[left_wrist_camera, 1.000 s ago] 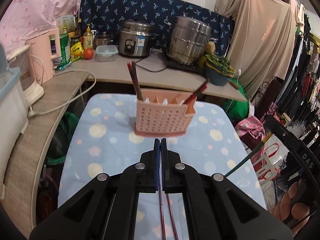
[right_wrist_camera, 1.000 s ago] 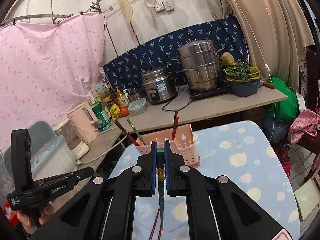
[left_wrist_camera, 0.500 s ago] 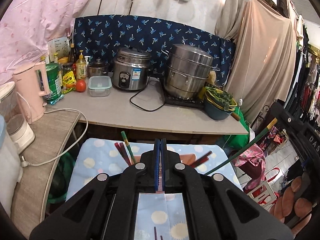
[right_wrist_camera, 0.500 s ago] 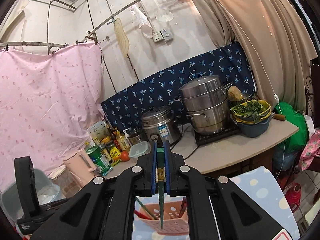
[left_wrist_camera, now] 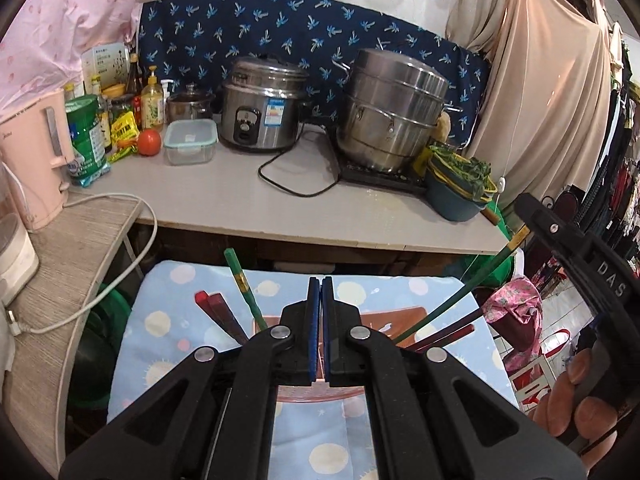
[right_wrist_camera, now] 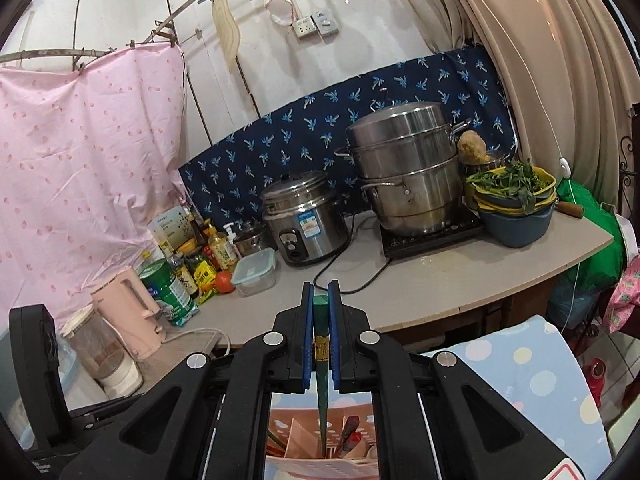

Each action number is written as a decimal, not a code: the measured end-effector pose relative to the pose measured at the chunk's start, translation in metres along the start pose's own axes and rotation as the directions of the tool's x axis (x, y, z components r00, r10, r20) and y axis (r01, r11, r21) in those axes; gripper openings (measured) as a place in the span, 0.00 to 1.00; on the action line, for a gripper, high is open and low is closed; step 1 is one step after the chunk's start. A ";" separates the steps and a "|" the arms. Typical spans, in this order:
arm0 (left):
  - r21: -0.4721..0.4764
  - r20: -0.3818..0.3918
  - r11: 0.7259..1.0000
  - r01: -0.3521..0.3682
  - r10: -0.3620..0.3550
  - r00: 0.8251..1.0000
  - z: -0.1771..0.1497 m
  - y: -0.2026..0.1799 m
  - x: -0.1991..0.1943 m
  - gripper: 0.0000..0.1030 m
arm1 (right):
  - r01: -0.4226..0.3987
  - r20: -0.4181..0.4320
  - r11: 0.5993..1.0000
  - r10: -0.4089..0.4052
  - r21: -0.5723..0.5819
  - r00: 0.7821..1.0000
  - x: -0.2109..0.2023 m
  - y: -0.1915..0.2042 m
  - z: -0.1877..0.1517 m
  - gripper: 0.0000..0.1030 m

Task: Organize utensils
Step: 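Lower both items into the pink holder and open both tools, then move both tools down to the two remaining red chopsticks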

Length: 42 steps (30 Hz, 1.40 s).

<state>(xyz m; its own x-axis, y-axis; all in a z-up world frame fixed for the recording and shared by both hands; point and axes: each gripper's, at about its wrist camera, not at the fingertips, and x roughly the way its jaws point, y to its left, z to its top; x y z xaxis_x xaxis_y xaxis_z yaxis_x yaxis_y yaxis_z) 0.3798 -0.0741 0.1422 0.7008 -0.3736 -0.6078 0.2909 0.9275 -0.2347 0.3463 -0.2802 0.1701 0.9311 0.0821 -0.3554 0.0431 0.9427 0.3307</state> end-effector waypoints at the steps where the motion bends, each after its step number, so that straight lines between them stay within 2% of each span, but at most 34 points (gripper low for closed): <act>1: 0.002 -0.004 1.000 0.002 -0.002 1.000 -0.002 0.000 0.003 0.01 | -0.005 -0.019 1.000 0.005 -0.004 1.000 0.004 0.000 -0.003 0.07; 7: 0.006 -0.001 1.000 0.013 -0.013 1.000 -0.009 -0.002 0.008 0.04 | -0.009 -0.059 1.000 0.007 -0.030 0.998 0.007 0.001 -0.013 0.10; 11: 0.009 0.011 1.000 -0.012 0.012 1.000 -0.014 -0.002 0.000 0.20 | -0.014 -0.065 0.999 0.012 -0.035 0.998 -0.002 0.003 -0.015 0.11; 18: 0.040 0.024 0.995 -0.089 0.088 0.996 -0.031 -0.009 -0.026 0.22 | -0.025 -0.084 0.998 0.020 -0.057 0.996 -0.035 0.010 -0.030 0.12; 21: 0.057 0.018 0.990 -0.126 0.125 0.992 -0.045 -0.013 -0.038 0.22 | -0.022 -0.090 0.997 0.015 -0.067 0.996 -0.053 0.012 -0.041 0.16; 29: 0.073 -0.018 0.979 -0.188 0.190 0.982 -0.092 -0.013 -0.068 0.22 | -0.009 -0.139 0.996 -0.004 -0.090 0.990 -0.107 0.015 -0.086 0.20; 42: 0.057 -0.107 0.975 -0.214 0.219 0.970 -0.183 0.001 -0.103 0.25 | 0.002 -0.258 0.990 -0.040 -0.144 0.965 -0.173 0.029 -0.187 0.20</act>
<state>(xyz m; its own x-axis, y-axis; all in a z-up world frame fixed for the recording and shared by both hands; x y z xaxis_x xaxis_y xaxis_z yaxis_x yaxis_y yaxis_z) 0.1892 -0.0322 0.0654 0.6735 -0.1575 -0.7222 0.1703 0.9838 -0.0558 0.1192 -0.2067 0.0776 0.8039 0.1251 -0.5814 -0.0072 0.9796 0.2008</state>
